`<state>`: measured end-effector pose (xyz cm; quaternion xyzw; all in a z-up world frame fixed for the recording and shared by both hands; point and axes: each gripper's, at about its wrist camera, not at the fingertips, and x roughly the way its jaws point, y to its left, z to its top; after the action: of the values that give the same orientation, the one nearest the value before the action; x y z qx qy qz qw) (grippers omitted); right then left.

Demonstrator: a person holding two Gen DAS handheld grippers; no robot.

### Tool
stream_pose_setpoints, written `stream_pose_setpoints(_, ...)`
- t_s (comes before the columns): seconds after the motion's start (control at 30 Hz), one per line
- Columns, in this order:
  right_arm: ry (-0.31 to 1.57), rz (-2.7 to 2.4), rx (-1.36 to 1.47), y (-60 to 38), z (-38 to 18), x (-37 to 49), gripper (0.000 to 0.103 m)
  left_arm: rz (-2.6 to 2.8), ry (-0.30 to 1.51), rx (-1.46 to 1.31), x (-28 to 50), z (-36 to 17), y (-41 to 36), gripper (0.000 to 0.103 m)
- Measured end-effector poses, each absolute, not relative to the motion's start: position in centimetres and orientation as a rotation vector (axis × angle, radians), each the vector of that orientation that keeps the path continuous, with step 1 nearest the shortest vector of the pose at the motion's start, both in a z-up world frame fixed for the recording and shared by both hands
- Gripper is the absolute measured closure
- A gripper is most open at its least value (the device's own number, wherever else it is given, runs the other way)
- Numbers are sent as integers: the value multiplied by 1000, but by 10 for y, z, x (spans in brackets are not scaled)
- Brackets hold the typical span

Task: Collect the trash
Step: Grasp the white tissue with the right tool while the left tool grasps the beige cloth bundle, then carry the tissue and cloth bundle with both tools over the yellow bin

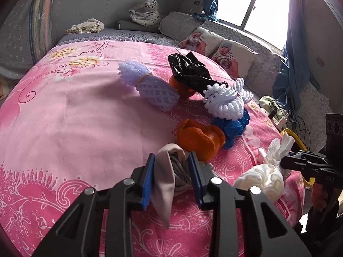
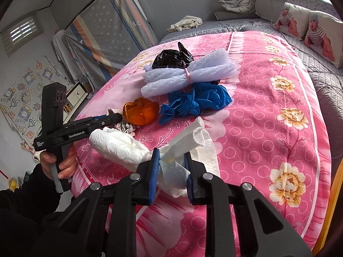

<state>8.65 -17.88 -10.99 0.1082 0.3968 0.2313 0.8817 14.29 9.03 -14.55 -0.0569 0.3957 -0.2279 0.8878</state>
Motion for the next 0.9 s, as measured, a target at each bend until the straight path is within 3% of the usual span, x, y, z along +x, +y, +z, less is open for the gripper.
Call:
stream_pose_setpoints(0.1,797,465,232,-188,-103,79,83,-466,811,-149,138,-142,95,82)
stream_pose_setpoints(0.33,750,435,274,-209,-93,65,83,-438,780,-191,125,-141,99,85)
stream_pose_setpoints(0.9,686,370,348,-244,-84,50,83,-436,662,-228,82,-101,96,86)
